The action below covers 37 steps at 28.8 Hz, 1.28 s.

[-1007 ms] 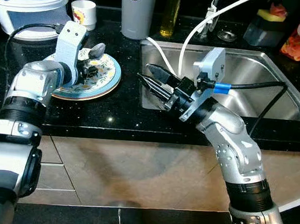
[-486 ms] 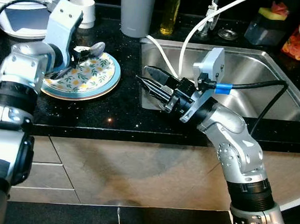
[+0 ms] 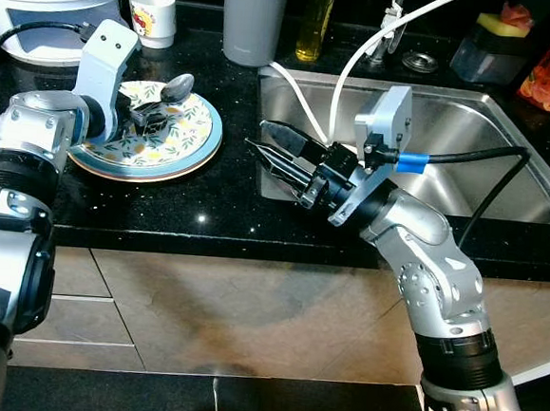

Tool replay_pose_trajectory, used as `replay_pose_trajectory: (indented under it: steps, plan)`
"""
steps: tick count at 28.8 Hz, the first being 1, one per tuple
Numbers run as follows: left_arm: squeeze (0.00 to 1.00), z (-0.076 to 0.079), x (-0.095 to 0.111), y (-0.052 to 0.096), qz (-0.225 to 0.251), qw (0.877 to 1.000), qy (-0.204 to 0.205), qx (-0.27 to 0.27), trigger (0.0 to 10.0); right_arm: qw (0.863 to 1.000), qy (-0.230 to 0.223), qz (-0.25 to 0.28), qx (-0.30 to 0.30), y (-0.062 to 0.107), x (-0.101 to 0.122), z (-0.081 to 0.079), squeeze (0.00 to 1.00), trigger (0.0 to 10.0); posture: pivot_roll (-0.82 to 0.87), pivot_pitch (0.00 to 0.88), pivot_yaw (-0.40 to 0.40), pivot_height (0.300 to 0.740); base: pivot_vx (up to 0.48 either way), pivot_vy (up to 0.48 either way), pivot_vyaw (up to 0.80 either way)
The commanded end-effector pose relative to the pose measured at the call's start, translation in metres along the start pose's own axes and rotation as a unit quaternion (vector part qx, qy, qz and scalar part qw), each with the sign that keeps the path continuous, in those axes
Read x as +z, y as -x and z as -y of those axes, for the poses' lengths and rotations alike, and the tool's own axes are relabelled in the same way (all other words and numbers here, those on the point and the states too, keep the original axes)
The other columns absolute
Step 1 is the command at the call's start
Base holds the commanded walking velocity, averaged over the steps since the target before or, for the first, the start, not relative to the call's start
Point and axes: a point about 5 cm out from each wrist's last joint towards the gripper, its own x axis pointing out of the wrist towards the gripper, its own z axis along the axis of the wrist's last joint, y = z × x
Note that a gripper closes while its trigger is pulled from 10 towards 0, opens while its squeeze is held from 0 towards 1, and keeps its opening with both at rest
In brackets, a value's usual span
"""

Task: Kitchen organization

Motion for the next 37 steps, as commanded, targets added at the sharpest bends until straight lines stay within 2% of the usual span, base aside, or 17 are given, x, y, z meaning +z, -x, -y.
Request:
replay_pose_trajectory:
  steps: [1, 3, 4, 5, 6, 8, 10, 14, 17, 19, 20, 21, 25, 28, 31, 34, 37]
  plan:
    - [0.00, 0.004, 0.002, -0.003, 0.001, 1.000, 0.008, -0.016, 10.0, 1.000, -0.004, -0.002, 0.003, 0.002, 0.001, -0.001, 0.00, 10.0, 0.09, 0.151, -0.035, 0.740, 0.000, 0.000, 0.00]
    - [0.00, 0.005, -0.006, -0.006, -0.019, 0.999, 0.012, -0.023, 10.0, 1.000, -0.004, -0.001, 0.004, 0.001, 0.001, -0.002, 0.00, 10.0, 0.09, 0.151, -0.035, 0.740, 0.000, 0.000, 0.00]
    - [0.00, 0.007, -0.014, -0.008, -0.038, 0.999, 0.020, -0.031, 4.3, 1.000, -0.004, 0.000, 0.005, 0.000, 0.002, -0.002, 0.00, 10.0, 0.09, 0.151, -0.035, 0.740, 0.000, 0.000, 0.00]
    - [0.00, 0.009, -0.020, -0.009, -0.055, 0.998, 0.024, -0.037, 3.4, 1.000, -0.005, 0.002, 0.006, 0.000, 0.002, -0.003, 0.00, 10.0, 0.09, 0.151, -0.032, 0.740, 0.000, 0.000, 0.00]
    - [0.00, 0.011, -0.025, -0.011, -0.065, 0.997, 0.031, -0.040, 0.0, 1.000, -0.005, 0.003, 0.006, -0.001, 0.002, -0.003, 0.00, 10.0, 0.09, 0.151, -0.032, 0.740, 0.000, 0.000, 0.00]
    - [0.00, 0.013, -0.027, -0.012, -0.070, 0.996, 0.032, -0.040, 0.0, 1.000, -0.005, 0.003, 0.005, 0.000, 0.003, -0.003, 0.00, 10.0, 0.09, 0.152, -0.030, 0.740, 0.000, 0.000, 0.00]
    - [0.00, 0.017, -0.029, -0.015, -0.066, 0.995, 0.054, -0.042, 0.0, 1.000, -0.005, 0.003, 0.003, 0.000, 0.003, -0.003, 0.00, 10.0, 0.09, 0.152, -0.030, 0.740, 0.000, 0.000, 0.00]
    - [0.00, 0.024, -0.022, -0.020, -0.041, 0.995, 0.075, -0.045, 0.0, 1.000, -0.004, 0.005, 0.000, 0.000, 0.004, -0.002, 0.00, 10.0, 0.08, 0.147, -0.032, 0.740, 0.000, 0.000, 0.00]
    - [0.00, 0.029, 0.000, -0.022, 0.014, 0.995, 0.079, -0.055, 0.0, 1.000, -0.002, 0.010, -0.004, -0.001, 0.006, 0.000, 0.00, 10.0, 0.08, 0.141, -0.032, 0.740, 0.000, 0.000, 0.00]
    - [0.00, 0.031, 0.007, -0.022, 0.027, 0.996, 0.068, -0.056, 0.0, 1.000, -0.002, 0.011, -0.006, -0.001, 0.007, 0.000, 0.00, 10.0, 0.08, 0.141, -0.032, 0.740, 0.000, 0.000, 0.00]
    - [0.00, 0.032, 0.022, -0.022, 0.055, 0.996, 0.050, -0.042, 1.6, 1.000, -0.002, 0.013, -0.008, -0.001, 0.007, 0.001, 0.00, 10.0, 0.08, 0.135, -0.027, 0.740, 0.000, 0.000, 0.00]
    - [0.00, 0.032, 0.030, -0.021, 0.071, 0.996, 0.038, -0.035, 10.0, 1.000, -0.002, 0.014, -0.010, -0.001, 0.007, 0.001, 0.00, 10.0, 0.08, 0.133, -0.025, 0.740, 0.000, 0.000, 0.00]
    - [0.00, 0.031, 0.069, -0.010, 0.138, 0.989, 0.040, -0.025, 10.0, 1.000, -0.001, 0.017, -0.020, 0.000, 0.008, 0.001, 0.00, 10.0, 0.09, 0.126, -0.021, 0.740, 0.000, 0.000, 0.00]
    - [0.00, 0.037, 0.092, -0.002, 0.161, 0.985, 0.025, -0.056, 10.0, 0.999, -0.003, 0.025, -0.028, 0.001, 0.010, 0.003, 0.00, 10.0, 0.10, 0.119, -0.015, 0.740, 0.000, 0.000, 0.00]
    - [0.00, 0.040, 0.097, -0.001, 0.166, 0.984, 0.020, -0.066, 10.0, 0.999, -0.003, 0.029, -0.031, 0.001, 0.012, 0.004, 0.00, 10.0, 0.10, 0.115, -0.012, 0.740, 0.000, 0.000, 0.00]
    - [0.00, 0.065, 0.108, -0.008, 0.175, 0.977, 0.003, -0.118, 10.0, 0.998, 0.018, 0.039, -0.055, 0.007, 0.022, 0.014, 0.00, 10.0, 0.08, 0.104, 0.003, 0.740, 0.000, 0.000, 0.00]
    - [0.00, 0.074, 0.109, -0.013, 0.175, 0.976, 0.000, -0.127, 10.0, 0.996, 0.036, 0.032, -0.077, 0.011, 0.024, 0.020, 0.00, 10.0, 0.07, 0.099, 0.011, 0.740, 0.000, 0.000, 0.00]
